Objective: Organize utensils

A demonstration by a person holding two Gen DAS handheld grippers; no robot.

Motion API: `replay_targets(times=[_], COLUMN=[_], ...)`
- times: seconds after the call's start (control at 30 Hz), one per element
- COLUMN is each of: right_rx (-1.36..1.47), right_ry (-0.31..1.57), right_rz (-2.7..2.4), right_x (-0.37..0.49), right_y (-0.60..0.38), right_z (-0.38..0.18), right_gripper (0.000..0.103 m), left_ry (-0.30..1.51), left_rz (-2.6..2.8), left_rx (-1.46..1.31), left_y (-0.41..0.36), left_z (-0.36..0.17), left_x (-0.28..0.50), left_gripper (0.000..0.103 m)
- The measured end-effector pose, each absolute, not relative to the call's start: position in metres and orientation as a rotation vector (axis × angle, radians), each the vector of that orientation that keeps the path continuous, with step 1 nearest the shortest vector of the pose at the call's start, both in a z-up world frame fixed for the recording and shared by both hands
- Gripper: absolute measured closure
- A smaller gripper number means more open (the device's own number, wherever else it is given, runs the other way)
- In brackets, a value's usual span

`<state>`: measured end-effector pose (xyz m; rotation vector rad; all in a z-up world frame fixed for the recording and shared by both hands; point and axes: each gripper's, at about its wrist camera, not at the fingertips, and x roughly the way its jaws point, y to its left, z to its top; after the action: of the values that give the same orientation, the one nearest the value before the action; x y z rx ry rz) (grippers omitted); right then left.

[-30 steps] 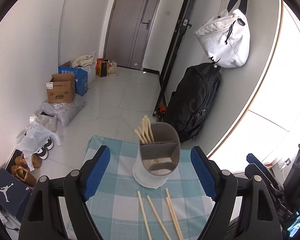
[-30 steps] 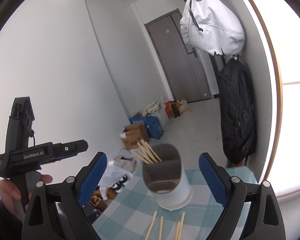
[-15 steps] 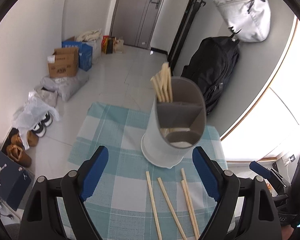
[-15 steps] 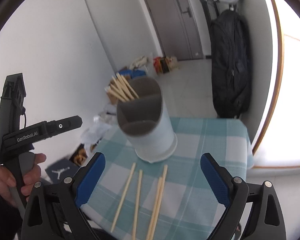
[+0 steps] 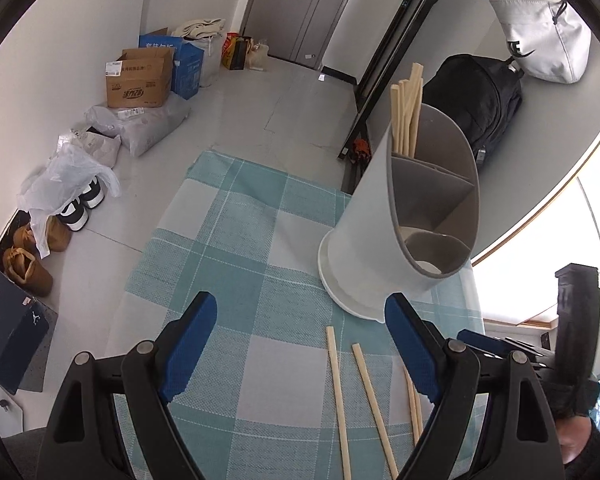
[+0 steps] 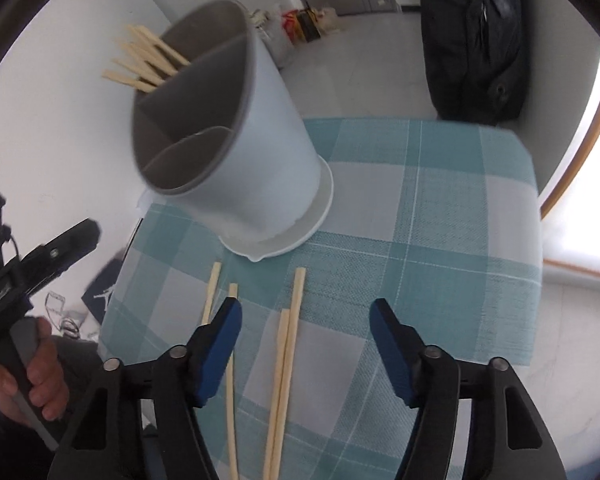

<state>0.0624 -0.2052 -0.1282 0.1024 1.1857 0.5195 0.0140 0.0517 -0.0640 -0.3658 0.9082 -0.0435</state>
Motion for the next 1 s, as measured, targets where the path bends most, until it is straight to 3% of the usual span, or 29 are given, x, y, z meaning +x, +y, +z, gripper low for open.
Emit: replay_targets(times=[0.2, 0.27, 0.43, 0.67, 0.87, 1.0], right_rx=[0.119, 0.108, 0.068, -0.027, 0.006, 0.066], right_ry=[1.257, 1.268, 1.264, 1.225, 1.21, 1.183], right_rz=[0.511, 0.502, 0.481, 0.407, 0.395, 0.403], right_x=[0.079, 0.082, 0.084, 0.079, 0.073, 0.072], right_y=[-0.193, -0.19, -0.183, -0.176, -0.184, -0.199], right_z=[-0.147, -0.149, -0.15, -0.15, -0.149, -0.141], right_gripper=[0.05, 0.058, 0.064, 0.092, 0.103, 0.103], left_ry=[0.935, 0.951, 0.97, 0.978, 0.984, 0.995], left_rz=[-0.044, -0.046, -0.049, -0.051, -0.04, -0.035], left_rx=[-0.388, -0.391, -0.39, -0.386, -0.374, -0.368], left_y=[0.055, 0.055, 0.056, 0.054, 0.054, 0.054], left_z=[-0.07, -0.073, -0.078, -0.078, -0.081, -0.084], left_x=[0.016, 0.018, 0.021, 0.022, 0.023, 0.023], left_gripper=[0.02, 0.02, 0.02, 0.02, 0.02, 0.02])
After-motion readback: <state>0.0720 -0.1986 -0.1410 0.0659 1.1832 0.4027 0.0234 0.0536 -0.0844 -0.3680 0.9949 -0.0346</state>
